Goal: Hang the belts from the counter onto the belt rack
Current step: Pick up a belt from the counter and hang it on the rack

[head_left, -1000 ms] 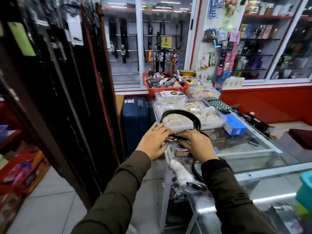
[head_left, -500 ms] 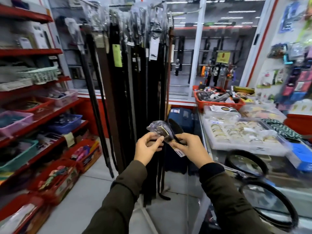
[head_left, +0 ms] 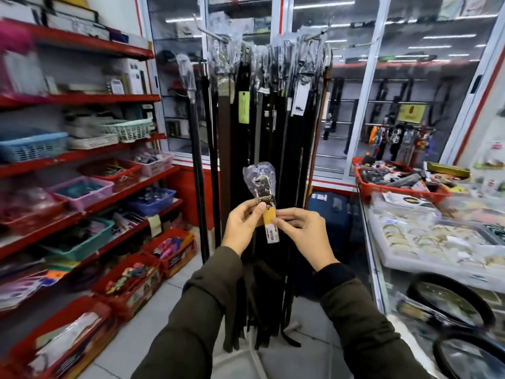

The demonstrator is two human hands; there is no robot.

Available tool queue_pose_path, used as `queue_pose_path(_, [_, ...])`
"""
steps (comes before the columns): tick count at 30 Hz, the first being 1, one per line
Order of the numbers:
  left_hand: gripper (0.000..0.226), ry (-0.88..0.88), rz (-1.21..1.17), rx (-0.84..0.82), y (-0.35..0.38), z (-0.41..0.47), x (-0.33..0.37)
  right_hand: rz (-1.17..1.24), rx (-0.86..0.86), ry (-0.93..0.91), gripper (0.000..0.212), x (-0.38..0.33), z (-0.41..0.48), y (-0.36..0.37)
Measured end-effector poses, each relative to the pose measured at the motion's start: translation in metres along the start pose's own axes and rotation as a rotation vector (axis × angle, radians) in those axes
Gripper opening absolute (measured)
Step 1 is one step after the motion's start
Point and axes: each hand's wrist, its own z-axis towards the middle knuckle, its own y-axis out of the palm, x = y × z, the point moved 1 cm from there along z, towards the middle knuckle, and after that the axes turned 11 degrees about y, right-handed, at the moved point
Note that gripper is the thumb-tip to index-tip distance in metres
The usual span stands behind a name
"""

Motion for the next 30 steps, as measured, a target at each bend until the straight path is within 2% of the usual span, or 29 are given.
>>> queue_pose_path(2, [0.033, 0.028, -0.021, 0.048, -0.007, 0.007, 0.014, 0.075, -0.042, 0.006, 0.015, -0.013, 0.006, 0.009])
queue_pose_path(6, [0.019, 0.085, -0.103, 0.194, -0.018, 0.024, 0.042, 0.255, -0.087, 0.063, 0.019, -0.042, 0.026, 0.03])
queue_pose_path(9, [0.028, 0.077, -0.125, 0.372, -0.026, 0.04, 0.062, 0.357, -0.126, 0.056, 0.022, -0.069, 0.042, 0.047])
queue_pose_path(11, [0.031, 0.075, -0.136, 0.434, -0.034, 0.051, 0.072, 0.437, -0.155, 0.053, 0.018, -0.087, 0.05, 0.058])
queue_pose_path(15, [0.021, 0.152, -0.23, 0.395, -0.045, 0.073, 0.101, 0.503, -0.125, -0.011, 0.012, -0.127, 0.071, 0.067])
queue_pose_path(19, [0.032, 0.265, -0.21, 0.298, -0.047, 0.096, 0.136, 0.545, -0.087, -0.069, 0.019, -0.165, 0.093, 0.063])
queue_pose_path(23, [0.031, 0.327, -0.173, 0.325, -0.05, 0.121, 0.166, 0.602, -0.129, -0.112, 0.022, -0.195, 0.109, 0.065])
queue_pose_path(30, [0.031, 0.392, -0.198, 0.326, -0.063, 0.149, 0.189, 0.514, -0.064, -0.211, 0.021, -0.227, 0.137, 0.074])
